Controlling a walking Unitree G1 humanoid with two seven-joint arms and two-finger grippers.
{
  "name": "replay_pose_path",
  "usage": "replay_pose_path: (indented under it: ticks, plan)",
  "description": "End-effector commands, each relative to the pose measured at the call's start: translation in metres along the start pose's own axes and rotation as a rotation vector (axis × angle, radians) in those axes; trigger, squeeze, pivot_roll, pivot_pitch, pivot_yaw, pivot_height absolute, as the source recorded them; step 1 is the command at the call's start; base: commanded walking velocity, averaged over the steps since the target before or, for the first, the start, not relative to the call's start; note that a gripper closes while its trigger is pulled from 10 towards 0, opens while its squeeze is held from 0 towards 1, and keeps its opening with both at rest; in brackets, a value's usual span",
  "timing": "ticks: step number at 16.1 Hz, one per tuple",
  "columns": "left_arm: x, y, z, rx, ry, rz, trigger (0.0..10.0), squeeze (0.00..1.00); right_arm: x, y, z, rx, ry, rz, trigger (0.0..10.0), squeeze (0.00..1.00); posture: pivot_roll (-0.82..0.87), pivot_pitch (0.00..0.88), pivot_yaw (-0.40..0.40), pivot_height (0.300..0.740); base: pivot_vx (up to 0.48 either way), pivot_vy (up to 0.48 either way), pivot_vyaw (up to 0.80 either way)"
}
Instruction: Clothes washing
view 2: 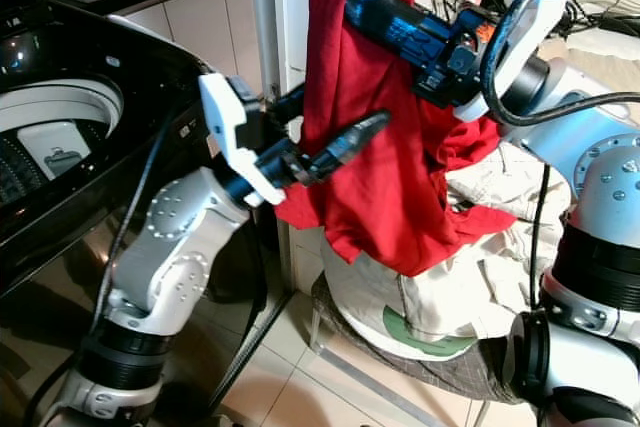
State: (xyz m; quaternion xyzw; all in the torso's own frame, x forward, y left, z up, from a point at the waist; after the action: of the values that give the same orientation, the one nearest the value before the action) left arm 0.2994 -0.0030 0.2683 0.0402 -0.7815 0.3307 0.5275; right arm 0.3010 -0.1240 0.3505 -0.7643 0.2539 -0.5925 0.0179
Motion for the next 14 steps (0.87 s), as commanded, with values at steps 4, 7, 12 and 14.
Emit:
replay_pose_path:
  ticks: [4, 7, 12, 14]
  plan:
    - [0.0014, 0.0087, -0.0119, 0.043, -0.023, -0.022, 0.0, 0.0, -0.0009, 0.0015, -0.0017, -0.021, 0.033, -0.011, 0.0, 0.0, -0.09, 0.0, 0.009, 0.74, 0.0, 0.0, 0.0]
    - [-0.0002, 0.0103, -0.0103, 0.032, -0.022, -0.032, 0.0, 0.0, -0.002, 0.002, -0.0016, -0.024, 0.034, -0.011, 0.0, 0.0, -0.08, 0.0, 0.013, 0.74, 0.0, 0.0, 0.0]
    - [0.0001, 0.0087, -0.0053, 0.011, -0.011, -0.023, 0.0, 0.0, -0.0058, 0.0018, -0.0017, -0.027, 0.039, -0.025, 0.0, 0.0, -0.08, 0.0, 0.018, 0.74, 0.0, 0.0, 0.0]
    - [0.0, 0.0108, -0.012, 0.036, -0.034, -0.03, 0.0, 0.0, -0.0072, 0.0023, -0.002, -0.026, 0.043, -0.031, 0.0, 0.0, -0.08, 0.0, 0.017, 0.74, 0.0, 0.0, 0.0]
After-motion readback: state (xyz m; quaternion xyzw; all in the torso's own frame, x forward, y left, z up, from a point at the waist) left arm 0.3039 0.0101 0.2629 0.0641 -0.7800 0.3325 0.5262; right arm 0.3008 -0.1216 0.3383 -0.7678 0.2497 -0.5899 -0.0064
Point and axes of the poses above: a point about 5 cm out from each wrist's last joint towards the gripper, its own y axis pointing back from the gripper into the wrist, its own x axis along the axis of the wrist's last joint, z = x × y, the point moved 5 cm from there along -y, pointing out of the wrist towards the gripper, and after that the axes turned 9 degrees about -y, right-handed, at the moved point
